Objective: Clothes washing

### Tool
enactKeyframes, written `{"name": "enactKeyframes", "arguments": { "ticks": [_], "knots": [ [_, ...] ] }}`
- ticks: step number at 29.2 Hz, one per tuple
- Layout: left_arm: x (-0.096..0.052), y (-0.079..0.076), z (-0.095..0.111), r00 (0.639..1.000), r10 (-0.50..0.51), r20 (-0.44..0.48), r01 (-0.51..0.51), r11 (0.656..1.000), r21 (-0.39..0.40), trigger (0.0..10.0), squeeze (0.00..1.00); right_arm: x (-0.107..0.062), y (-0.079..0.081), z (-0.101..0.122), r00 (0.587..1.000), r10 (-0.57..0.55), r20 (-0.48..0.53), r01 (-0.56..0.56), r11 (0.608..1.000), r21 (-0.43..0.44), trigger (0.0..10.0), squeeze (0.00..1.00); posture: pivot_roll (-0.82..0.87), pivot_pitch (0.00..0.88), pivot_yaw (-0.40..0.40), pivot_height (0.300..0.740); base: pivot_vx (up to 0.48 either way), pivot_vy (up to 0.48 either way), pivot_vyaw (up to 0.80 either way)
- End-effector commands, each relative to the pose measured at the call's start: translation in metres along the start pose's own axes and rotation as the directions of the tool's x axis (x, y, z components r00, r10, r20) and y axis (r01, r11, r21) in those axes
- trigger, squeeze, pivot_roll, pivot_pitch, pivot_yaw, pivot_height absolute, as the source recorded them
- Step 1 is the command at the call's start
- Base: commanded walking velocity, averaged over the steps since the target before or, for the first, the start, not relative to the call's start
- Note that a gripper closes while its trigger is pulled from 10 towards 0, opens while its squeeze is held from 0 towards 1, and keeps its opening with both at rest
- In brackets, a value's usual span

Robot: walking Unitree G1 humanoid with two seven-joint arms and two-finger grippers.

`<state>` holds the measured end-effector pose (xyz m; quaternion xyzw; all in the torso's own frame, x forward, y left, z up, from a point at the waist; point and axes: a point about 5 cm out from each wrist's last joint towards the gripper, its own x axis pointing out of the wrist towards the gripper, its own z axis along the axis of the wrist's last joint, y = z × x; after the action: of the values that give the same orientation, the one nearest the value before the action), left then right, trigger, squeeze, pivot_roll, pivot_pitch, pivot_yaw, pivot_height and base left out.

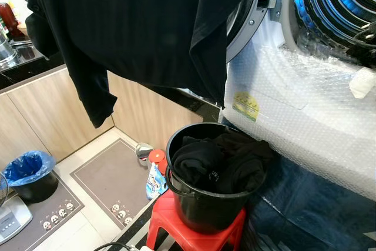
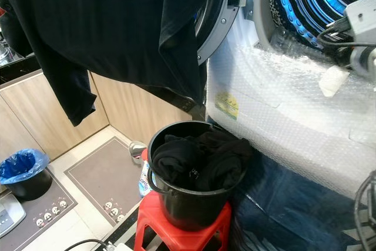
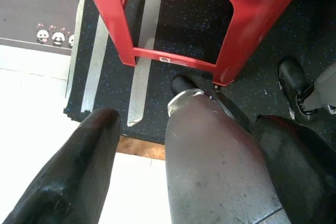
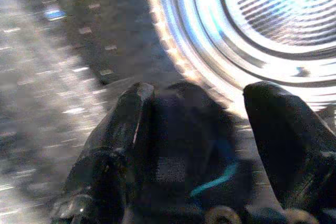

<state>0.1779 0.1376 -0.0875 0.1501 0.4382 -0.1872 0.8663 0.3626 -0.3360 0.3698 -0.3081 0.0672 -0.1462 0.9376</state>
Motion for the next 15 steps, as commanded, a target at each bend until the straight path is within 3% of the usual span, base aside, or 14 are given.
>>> {"name": "enactKeyframes", "arguments": {
  "ticks": [1,3,6,10,11,13,14,15],
  "knots": [
    [-0.003,-0.008,-0.018,0.997,-0.03,-0.076,0.03,1.0,-0.011,10.0,0.0,-0.004,-0.016,0.008,0.996,-0.085,0.018,0.086,0.995,-0.046,10.0,0.0,-0.1,0.05,0.032,0.74,0.0,0.0,0.0],
    [-0.003,-0.008,-0.018,0.997,-0.03,-0.076,0.029,0.999,-0.013,10.0,0.0,-0.006,-0.026,0.012,0.987,-0.161,0.029,0.163,0.983,-0.087,10.0,0.0,-0.1,0.05,0.032,0.74,0.0,0.0,0.0],
    [-0.003,-0.008,-0.018,0.997,-0.029,-0.076,0.027,0.999,-0.018,10.0,0.0,-0.013,-0.047,0.022,0.947,-0.31,0.084,0.32,0.93,-0.179,10.0,0.0,-0.1,0.053,0.032,0.74,0.0,0.0,0.0],
    [-0.003,-0.007,-0.018,0.997,-0.028,-0.076,0.027,0.999,-0.02,10.0,0.0,-0.018,-0.056,0.034,0.914,-0.381,0.143,0.403,0.894,-0.195,10.0,0.0,-0.1,0.054,0.032,0.74,0.0,0.0,0.0],
    [-0.003,-0.007,-0.019,0.997,-0.028,-0.076,0.026,0.999,-0.021,10.0,0.0,-0.02,-0.055,0.045,0.902,-0.38,0.205,0.411,0.901,-0.141,10.0,0.0,-0.1,0.054,0.034,0.74,0.0,0.0,0.0],
    [-0.003,-0.007,-0.018,0.997,-0.028,-0.076,0.027,0.999,-0.021,10.0,0.0,-0.019,-0.05,0.052,0.918,-0.319,0.236,0.335,0.942,-0.031,10.0,0.0,-0.1,0.054,0.034,0.74,0.0,0.0,0.0],
    [-0.003,-0.007,-0.018,0.997,-0.028,-0.076,0.027,0.999,-0.02,10.0,0.0,-0.018,-0.043,0.055,0.932,-0.253,0.259,0.25,0.967,0.046,10.0,0.0,-0.11,0.054,0.035,0.74,0.0,0.0,0.0],
    [-0.003,-0.007,-0.018,0.997,-0.028,-0.076,0.027,0.999,-0.02,10.0,0.0,-0.017,-0.04,0.056,0.938,-0.224,0.265,0.216,0.975,0.061,10.0,0.0,-0.11,0.054,0.035,0.74,0.0,0.0,0.0]
  ]
}}
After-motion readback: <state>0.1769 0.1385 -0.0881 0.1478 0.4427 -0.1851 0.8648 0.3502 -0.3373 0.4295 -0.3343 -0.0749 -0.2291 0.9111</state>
